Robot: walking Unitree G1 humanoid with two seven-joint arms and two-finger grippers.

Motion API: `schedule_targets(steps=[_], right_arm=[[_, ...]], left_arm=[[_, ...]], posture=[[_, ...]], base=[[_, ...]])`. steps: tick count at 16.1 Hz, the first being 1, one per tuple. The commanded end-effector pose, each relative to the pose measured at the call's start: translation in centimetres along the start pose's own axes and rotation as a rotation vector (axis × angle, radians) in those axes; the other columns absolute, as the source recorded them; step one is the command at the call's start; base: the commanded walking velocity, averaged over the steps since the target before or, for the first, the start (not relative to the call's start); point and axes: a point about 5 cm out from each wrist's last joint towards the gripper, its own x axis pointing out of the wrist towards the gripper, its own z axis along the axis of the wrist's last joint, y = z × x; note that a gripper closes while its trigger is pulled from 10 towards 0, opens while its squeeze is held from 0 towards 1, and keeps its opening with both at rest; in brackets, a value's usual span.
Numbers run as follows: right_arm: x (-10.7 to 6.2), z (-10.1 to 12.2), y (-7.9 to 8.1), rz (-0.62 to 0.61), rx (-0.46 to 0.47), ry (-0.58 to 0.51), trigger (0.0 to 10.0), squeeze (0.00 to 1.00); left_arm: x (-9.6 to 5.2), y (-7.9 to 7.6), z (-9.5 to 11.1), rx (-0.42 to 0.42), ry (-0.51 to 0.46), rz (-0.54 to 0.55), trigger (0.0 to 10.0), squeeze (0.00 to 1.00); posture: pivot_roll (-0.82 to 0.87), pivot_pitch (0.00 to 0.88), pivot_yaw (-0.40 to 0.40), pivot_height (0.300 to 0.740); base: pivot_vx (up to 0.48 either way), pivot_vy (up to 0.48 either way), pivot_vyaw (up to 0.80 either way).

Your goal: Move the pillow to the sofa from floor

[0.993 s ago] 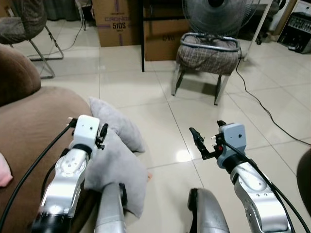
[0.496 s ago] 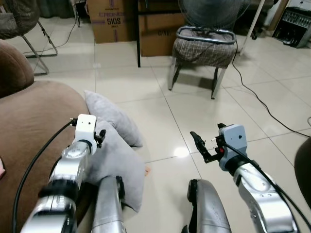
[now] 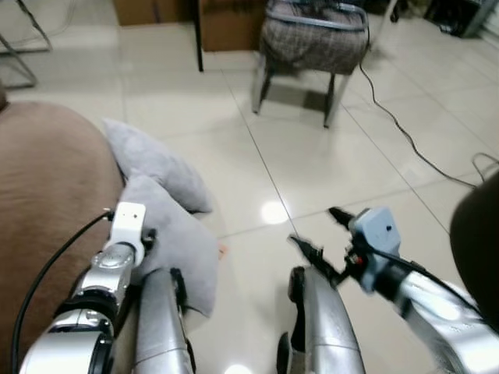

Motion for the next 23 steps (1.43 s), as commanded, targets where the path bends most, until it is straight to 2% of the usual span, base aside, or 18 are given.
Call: schedule_targets(steps=[1, 2, 4, 5, 6, 7, 12, 14, 16, 18, 19, 21, 22, 23], right_arm=[[-0.4, 0.4, 0.7, 0.071, 0.022, -0.002, 10.0, 0.00], [-1.1, 0.8, 1.2, 0.134, 0.011, 0.018, 10.0, 0.00], [-1.4, 1.0, 1.5, 0.157, 0.011, 0.024, 10.0, 0.00], [-1.6, 1.1, 1.6, 0.180, 0.013, 0.034, 10.0, 0.00], [-1.7, 1.2, 1.7, 0.190, 0.013, 0.040, 10.0, 0.00], [-1.9, 1.5, 2.1, 0.231, 0.018, 0.059, 10.0, 0.00], [-1.4, 2.6, 3.5, 0.272, 0.028, 0.062, 10.0, 0.00], [-0.6, 3.1, 3.8, 0.271, 0.026, 0.055, 10.0, 0.00], [1.1, 3.1, 4.6, 0.272, 0.041, 0.055, 10.0, 0.00], [4.3, 3.7, 7.2, 0.288, 0.054, 0.053, 10.0, 0.00], [5.4, 4.0, 8.0, 0.292, 0.057, 0.051, 10.0, 0.00], [8.9, 5.1, 12.1, 0.306, 0.066, 0.055, 10.0, 0.00], [8.9, 5.1, 12.1, 0.306, 0.066, 0.055, 10.0, 0.00], [11.2, 6.2, 16.1, 0.314, 0.072, 0.062, 10.0, 0.00]], left_arm=[[-0.1, 0.8, -0.4, 0.014, 0.009, 0.051, 10.0, 0.00], [-0.1, 1.2, -0.3, 0.056, -0.006, 0.085, 10.0, 0.00], [-0.1, 1.4, -0.5, 0.089, 0.001, 0.100, 10.0, 0.00], [-0.1, 1.3, -1.0, 0.148, 0.027, 0.095, 10.0, 0.00], [-0.2, 1.2, -1.2, 0.170, 0.041, 0.094, 10.0, 0.00], [-0.3, 1.0, -2.0, 0.195, 0.081, 0.067, 0.0, 0.00], [-0.2, 1.1, -1.7, 0.150, 0.073, 0.039, 0.0, 0.00], [-0.1, 1.0, -1.6, 0.155, 0.074, 0.030, 0.0, 0.00], [-0.1, 0.9, -1.6, 0.158, 0.074, 0.024, 0.0, 0.00], [-0.1, 0.8, -1.6, 0.155, 0.071, 0.018, 0.0, 0.00], [-0.1, 0.8, -1.5, 0.154, 0.070, 0.016, 0.0, 0.00], [-0.1, 0.7, -1.4, 0.151, 0.065, 0.005, 0.0, 0.00], [-0.1, 0.7, -1.4, 0.151, 0.065, 0.005, 0.0, 0.00], [-0.1, 0.6, -1.4, 0.148, 0.063, -0.002, 0.0, 0.00]], posture=[[-0.14, 0.212, -0.083, 0.506], [-0.16, 0.230, -0.095, 0.506], [-0.16, 0.235, -0.099, 0.506], [-0.17, 0.243, -0.103, 0.506], [-0.17, 0.243, -0.103, 0.506], [-0.17, 0.248, -0.103, 0.506], [-0.16, 0.239, -0.102, 0.506], [-0.16, 0.233, -0.098, 0.506], [-0.16, 0.230, -0.098, 0.506], [-0.16, 0.229, -0.096, 0.506], [-0.16, 0.229, -0.096, 0.506], [-0.15, 0.227, -0.093, 0.506], [-0.15, 0.227, -0.093, 0.506], [-0.15, 0.225, -0.090, 0.506]], base=[[0.000, 0.000, 0.00], [0.000, 0.000, 0.00], [0.000, 0.000, 0.00], [0.000, 0.000, 0.00], [0.000, 0.000, 0.00], [0.000, 0.000, 0.00], [0.000, 0.000, 0.00], [0.000, 0.000, 0.00], [0.000, 0.000, 0.00], [0.000, 0.000, 0.00], [0.000, 0.000, 0.00], [0.000, 0.000, 0.00], [0.000, 0.000, 0.00], [0.000, 0.000, 0.00]])
